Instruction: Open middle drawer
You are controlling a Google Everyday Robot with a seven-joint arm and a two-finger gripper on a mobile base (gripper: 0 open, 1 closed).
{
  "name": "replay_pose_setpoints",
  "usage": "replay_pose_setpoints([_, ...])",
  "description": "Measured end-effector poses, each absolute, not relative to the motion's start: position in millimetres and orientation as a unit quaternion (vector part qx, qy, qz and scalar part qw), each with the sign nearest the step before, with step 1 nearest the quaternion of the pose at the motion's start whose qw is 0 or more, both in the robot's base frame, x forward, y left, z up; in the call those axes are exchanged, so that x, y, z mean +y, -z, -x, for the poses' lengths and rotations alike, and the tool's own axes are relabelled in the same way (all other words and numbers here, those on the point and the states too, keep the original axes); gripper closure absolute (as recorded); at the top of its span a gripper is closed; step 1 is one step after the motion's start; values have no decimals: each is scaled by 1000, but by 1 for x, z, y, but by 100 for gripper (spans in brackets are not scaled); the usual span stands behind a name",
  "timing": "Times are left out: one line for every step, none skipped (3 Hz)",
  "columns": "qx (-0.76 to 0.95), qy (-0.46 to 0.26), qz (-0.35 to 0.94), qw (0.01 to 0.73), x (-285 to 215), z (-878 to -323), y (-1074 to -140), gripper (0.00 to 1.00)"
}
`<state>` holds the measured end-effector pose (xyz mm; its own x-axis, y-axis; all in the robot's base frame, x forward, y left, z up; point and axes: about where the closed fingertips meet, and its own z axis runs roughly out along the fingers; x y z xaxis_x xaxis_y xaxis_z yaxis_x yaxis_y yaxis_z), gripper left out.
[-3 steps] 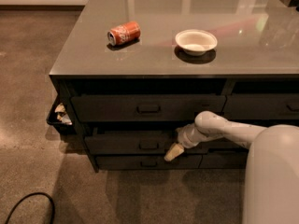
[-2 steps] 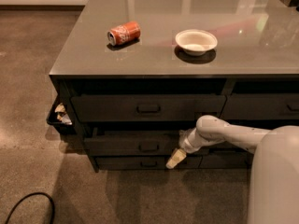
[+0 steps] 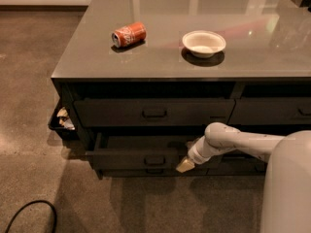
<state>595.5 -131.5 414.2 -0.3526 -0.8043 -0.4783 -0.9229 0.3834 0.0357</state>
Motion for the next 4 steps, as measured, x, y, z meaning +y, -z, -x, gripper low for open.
replay_pose_setpoints([808,-152,534,195,-132,-596,-421,64])
replay_pose_setpoints([808,-152,534,195,-132,-596,-422,52])
replay_pose_setpoints([803,-159,546,177,-135,-579,-422,29])
replay_pose_setpoints([797,-169,558,159,-136,-555,-427,6])
